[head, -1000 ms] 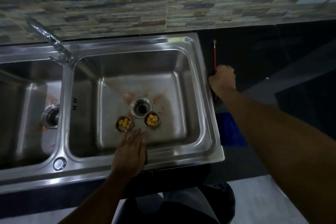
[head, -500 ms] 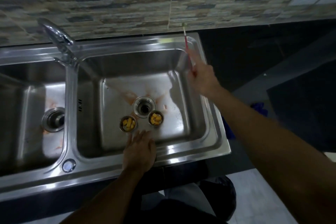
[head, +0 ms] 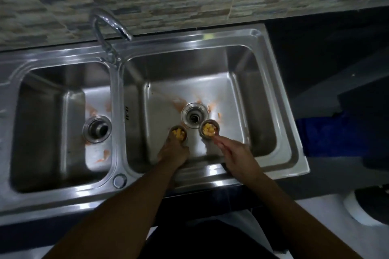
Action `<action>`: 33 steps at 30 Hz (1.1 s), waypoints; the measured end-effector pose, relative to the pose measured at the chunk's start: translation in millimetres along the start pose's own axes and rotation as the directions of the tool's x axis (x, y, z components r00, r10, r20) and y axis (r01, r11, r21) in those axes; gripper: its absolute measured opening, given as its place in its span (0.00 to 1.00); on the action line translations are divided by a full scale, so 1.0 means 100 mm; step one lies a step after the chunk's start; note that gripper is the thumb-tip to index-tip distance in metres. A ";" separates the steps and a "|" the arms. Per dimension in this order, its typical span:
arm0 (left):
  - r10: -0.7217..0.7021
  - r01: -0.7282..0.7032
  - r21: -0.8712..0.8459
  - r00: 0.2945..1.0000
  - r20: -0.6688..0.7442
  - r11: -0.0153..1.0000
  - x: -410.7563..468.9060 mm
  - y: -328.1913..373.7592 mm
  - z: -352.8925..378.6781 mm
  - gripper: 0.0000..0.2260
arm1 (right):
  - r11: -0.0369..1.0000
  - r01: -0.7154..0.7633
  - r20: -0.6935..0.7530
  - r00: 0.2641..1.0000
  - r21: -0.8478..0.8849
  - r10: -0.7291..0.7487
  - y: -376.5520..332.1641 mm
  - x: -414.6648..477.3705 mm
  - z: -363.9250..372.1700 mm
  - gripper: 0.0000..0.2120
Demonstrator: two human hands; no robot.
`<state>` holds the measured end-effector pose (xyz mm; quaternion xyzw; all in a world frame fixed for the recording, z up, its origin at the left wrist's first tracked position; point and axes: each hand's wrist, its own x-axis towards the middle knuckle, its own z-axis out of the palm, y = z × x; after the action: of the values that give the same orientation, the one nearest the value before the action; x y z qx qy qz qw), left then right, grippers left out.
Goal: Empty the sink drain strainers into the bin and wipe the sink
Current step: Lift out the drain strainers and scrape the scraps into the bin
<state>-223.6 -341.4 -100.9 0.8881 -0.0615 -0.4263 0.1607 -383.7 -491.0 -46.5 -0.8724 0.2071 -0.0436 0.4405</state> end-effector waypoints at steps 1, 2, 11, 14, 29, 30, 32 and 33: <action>0.020 -0.021 -0.031 0.999 -0.032 0.999 0.07 -0.04 0.00 0.37 | 0.998 0.057 -0.021 0.998 -0.027 -0.057 0.01 -0.05 0.08 0.15; 0.045 -0.048 -0.048 0.997 -0.065 0.998 0.13 -0.07 -0.01 0.37 | 0.994 0.095 -0.054 0.994 -0.059 -0.099 0.00 -0.09 0.14 0.16; 0.286 -0.287 0.058 0.958 0.021 0.956 0.65 -0.41 0.04 0.49 | 0.974 -0.012 -0.117 0.993 -0.225 -0.015 0.01 -0.17 0.25 0.23; 0.351 -0.347 0.117 0.936 -0.013 0.931 0.77 -0.42 0.04 0.45 | 0.966 -0.015 -0.124 0.992 -0.258 -0.018 0.03 -0.14 0.25 0.24; 0.493 -0.493 0.039 0.855 -0.162 0.869 0.35 -0.33 -0.24 0.41 | 0.969 -0.011 -0.246 0.968 -0.245 -0.051 0.04 -0.15 0.31 0.14; 0.508 -0.512 0.021 0.847 -0.157 0.859 0.28 -0.27 -0.23 0.42 | 0.972 -0.019 -0.296 0.954 -0.233 -0.052 0.03 -0.14 0.31 0.13; 0.552 -0.558 0.008 0.818 -0.163 0.830 0.11 -0.14 -0.22 0.42 | 0.978 -0.038 -0.416 0.908 -0.203 -0.051 -0.02 -0.13 0.28 0.10; 0.573 -0.581 0.007 0.800 -0.176 0.814 0.05 -0.07 -0.22 0.41 | 0.984 -0.044 -0.465 0.884 -0.173 -0.043 -0.03 -0.11 0.26 0.10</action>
<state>-203.7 -330.4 -93.7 0.8562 -0.3046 -0.2810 0.3086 -386.2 -465.2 -58.9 -0.8721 0.3103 -0.2335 0.2978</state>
